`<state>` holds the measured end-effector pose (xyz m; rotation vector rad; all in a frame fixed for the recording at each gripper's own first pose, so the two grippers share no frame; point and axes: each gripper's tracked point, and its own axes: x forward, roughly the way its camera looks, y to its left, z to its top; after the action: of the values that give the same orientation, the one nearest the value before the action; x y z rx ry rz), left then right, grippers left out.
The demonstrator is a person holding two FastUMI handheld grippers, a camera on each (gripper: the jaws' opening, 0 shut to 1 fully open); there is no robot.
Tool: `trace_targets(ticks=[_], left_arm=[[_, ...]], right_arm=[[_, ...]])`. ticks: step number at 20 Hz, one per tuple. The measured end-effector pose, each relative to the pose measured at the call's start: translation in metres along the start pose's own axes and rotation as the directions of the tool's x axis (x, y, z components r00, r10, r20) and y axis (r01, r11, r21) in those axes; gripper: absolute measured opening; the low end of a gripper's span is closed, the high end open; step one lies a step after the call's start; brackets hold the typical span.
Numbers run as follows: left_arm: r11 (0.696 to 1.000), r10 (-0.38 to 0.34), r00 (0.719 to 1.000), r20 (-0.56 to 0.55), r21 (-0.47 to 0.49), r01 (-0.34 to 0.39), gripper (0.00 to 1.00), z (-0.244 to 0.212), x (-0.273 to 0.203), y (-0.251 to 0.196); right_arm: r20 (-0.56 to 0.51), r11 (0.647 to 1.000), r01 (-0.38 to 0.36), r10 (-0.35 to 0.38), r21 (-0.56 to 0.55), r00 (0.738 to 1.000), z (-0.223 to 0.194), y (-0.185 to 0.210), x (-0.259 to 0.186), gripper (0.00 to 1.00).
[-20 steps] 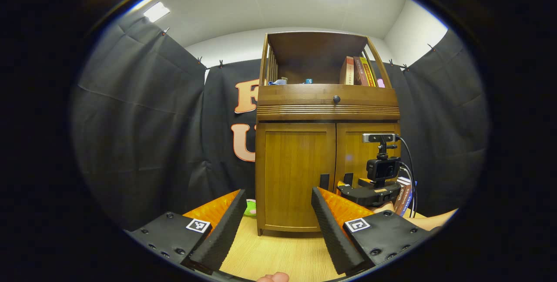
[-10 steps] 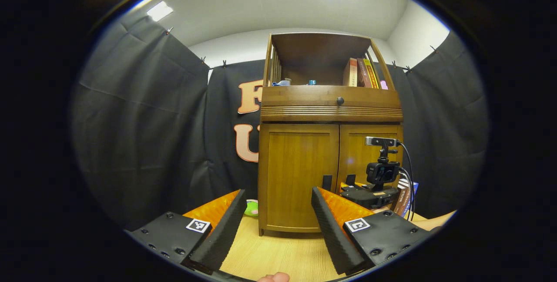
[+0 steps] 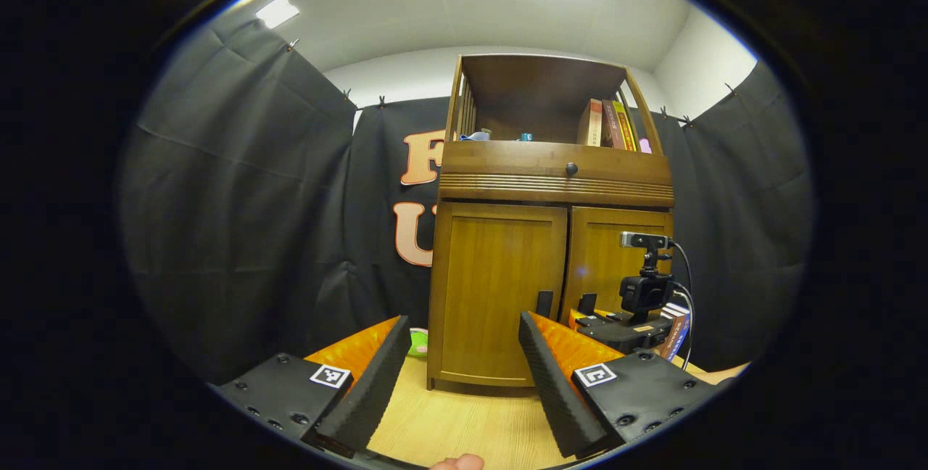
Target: Open the right door of the double-door shoe cabinet with the right hand, and open the left door with the left hand.
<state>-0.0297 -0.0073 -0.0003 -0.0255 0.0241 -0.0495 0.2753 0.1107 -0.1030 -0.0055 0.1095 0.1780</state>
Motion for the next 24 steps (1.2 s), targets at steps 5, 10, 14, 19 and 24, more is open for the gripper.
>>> trace_targets(ticks=[5,10,14,19,24], left_arm=[[1.0,0.007,1.0,0.001,0.007,-0.007,0.95,0.001,0.0,0.002],[1.0,0.011,1.0,0.018,0.024,-0.011,0.95,0.007,-0.001,0.002],[1.0,0.014,1.0,0.009,0.017,-0.015,0.95,0.002,0.0,-0.001],[1.0,0.01,1.0,0.001,0.002,-0.01,0.95,-0.002,0.0,-0.005],[1.0,0.008,1.0,0.003,0.006,-0.008,0.97,-0.001,0.002,-0.006]], right_arm=[[0.01,0.999,-0.039,0.039,-0.006,0.999,-0.002,-0.001,-0.033,0.29],[0.003,0.998,-0.064,0.064,-0.009,0.998,-0.007,-0.01,-0.077,0.29],[0.012,0.997,-0.082,0.082,-0.007,0.997,-0.008,-0.021,-0.109,0.29],[-0.004,0.996,-0.09,0.09,-0.018,0.996,-0.011,-0.039,-0.141,0.29],[-0.02,0.996,-0.085,0.085,-0.005,0.996,-0.012,-0.061,-0.17,0.37]])
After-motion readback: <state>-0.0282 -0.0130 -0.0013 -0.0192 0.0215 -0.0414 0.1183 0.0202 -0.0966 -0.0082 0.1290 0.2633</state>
